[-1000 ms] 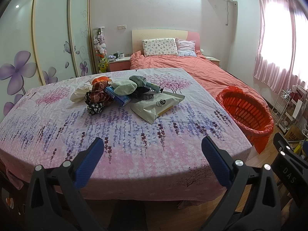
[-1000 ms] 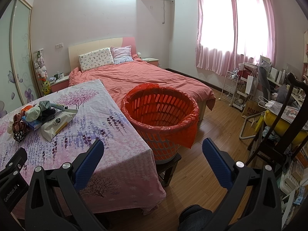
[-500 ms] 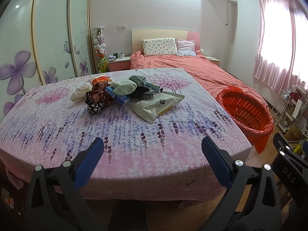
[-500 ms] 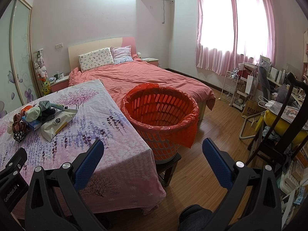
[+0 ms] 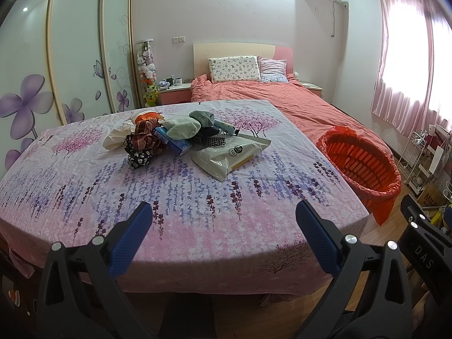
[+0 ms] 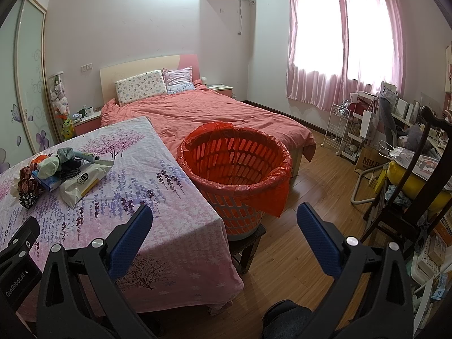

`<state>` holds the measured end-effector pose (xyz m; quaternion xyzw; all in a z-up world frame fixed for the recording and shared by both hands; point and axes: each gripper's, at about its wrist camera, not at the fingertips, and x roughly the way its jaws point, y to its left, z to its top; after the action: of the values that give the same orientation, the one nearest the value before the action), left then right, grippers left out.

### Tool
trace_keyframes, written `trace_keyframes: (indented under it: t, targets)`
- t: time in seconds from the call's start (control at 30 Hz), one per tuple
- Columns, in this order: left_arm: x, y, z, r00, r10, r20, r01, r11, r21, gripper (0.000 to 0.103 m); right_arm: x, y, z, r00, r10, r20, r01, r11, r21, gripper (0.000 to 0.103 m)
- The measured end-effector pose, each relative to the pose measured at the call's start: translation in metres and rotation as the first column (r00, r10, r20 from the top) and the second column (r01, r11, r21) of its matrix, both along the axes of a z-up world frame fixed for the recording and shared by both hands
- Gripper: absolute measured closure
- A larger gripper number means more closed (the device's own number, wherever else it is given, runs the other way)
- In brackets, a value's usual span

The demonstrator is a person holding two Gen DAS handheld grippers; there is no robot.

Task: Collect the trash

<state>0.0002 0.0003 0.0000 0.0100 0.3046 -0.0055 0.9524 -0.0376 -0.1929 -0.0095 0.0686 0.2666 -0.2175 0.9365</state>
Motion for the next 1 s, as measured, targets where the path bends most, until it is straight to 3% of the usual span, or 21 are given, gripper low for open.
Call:
trace_keyframes:
  t: [0.73, 1.0]
  targets:
    - [0.000, 0.000, 0.000, 1.000, 0.003, 0.001, -0.003, 1.000, 0.001, 0.004, 0.001, 0.001, 0.001, 1.000, 0.003, 0.001, -0.003, 1.000, -0.002, 0.002]
    - [0.007, 0.020, 0.000, 0.999, 0.050, 0.010, -0.050, 0.999, -0.005, 0.004, 0.011, 0.009, 0.004, 0.999, 0.042, 0.010, -0.042, 0.999, 0.000, 0.002]
